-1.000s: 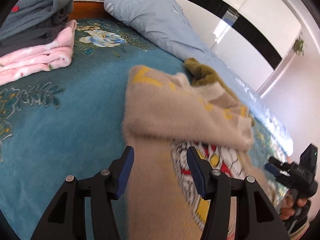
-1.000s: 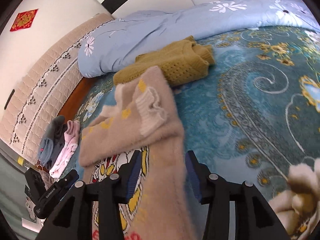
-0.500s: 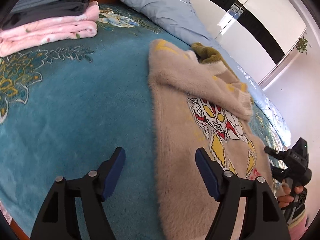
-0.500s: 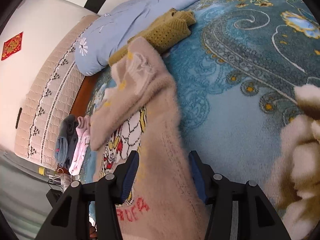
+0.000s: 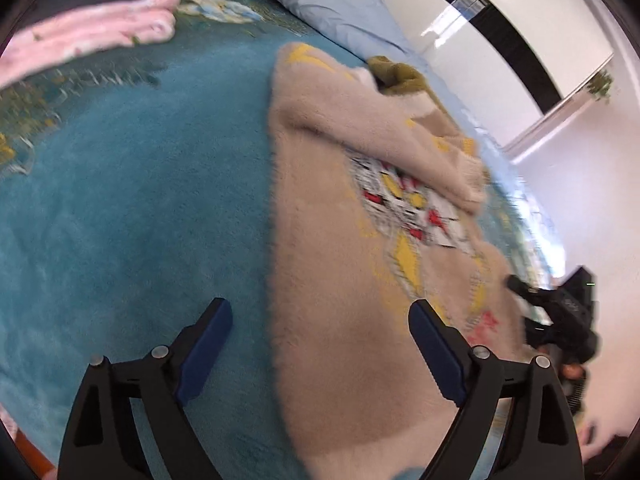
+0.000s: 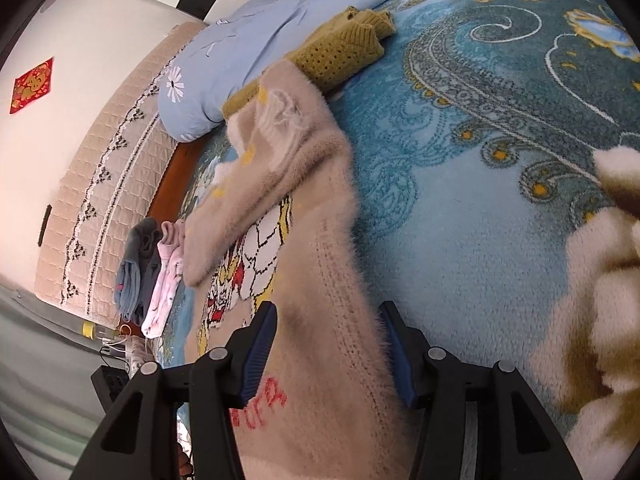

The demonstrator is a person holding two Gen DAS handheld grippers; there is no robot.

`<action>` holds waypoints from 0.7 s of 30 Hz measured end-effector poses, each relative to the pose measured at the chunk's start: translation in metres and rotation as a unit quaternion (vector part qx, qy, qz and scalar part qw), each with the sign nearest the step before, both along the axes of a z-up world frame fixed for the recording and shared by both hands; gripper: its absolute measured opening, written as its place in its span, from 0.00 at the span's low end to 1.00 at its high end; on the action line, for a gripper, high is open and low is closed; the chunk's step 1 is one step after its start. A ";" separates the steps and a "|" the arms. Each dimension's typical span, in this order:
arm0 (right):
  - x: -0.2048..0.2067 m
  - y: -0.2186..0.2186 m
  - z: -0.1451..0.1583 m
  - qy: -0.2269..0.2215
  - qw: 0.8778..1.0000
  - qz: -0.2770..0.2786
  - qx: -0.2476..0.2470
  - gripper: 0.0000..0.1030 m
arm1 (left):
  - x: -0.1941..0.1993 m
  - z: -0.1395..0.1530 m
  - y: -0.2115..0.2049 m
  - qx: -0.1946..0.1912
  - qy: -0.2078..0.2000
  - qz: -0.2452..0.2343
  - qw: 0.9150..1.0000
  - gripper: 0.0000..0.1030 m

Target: Fold clothes

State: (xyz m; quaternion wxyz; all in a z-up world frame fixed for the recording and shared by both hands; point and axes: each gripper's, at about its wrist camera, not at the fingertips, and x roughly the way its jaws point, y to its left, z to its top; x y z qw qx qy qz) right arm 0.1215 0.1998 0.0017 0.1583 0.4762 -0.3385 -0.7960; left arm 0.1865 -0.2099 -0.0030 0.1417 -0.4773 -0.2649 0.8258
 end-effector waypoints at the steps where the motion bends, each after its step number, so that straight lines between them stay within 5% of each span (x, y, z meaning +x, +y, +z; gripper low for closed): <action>1: 0.000 0.001 0.000 0.000 1.000 0.001 -0.002 0.55 | 0.001 -0.001 0.002 0.023 0.000 -0.016 1.000 0.87; 3: -0.001 0.001 -0.001 0.001 1.000 0.003 -0.004 0.55 | 0.003 -0.005 0.007 0.048 -0.005 -0.041 0.998 0.87; 6: -0.001 0.001 -0.001 0.001 1.000 0.004 -0.008 0.54 | 0.008 -0.008 -0.005 0.086 -0.011 -0.017 0.996 0.78; 10: -0.002 0.003 -0.002 0.000 1.000 0.005 -0.012 0.54 | 0.019 -0.019 -0.033 0.178 -0.016 0.042 0.983 0.48; 16: -0.002 0.007 -0.003 -0.001 1.000 0.000 -0.023 0.54 | 0.018 -0.030 -0.018 0.178 -0.038 0.032 0.983 0.42; 21: 0.010 0.007 0.001 -0.021 0.999 -0.005 -0.025 0.31 | 0.025 -0.030 -0.019 0.181 -0.047 0.048 0.981 0.42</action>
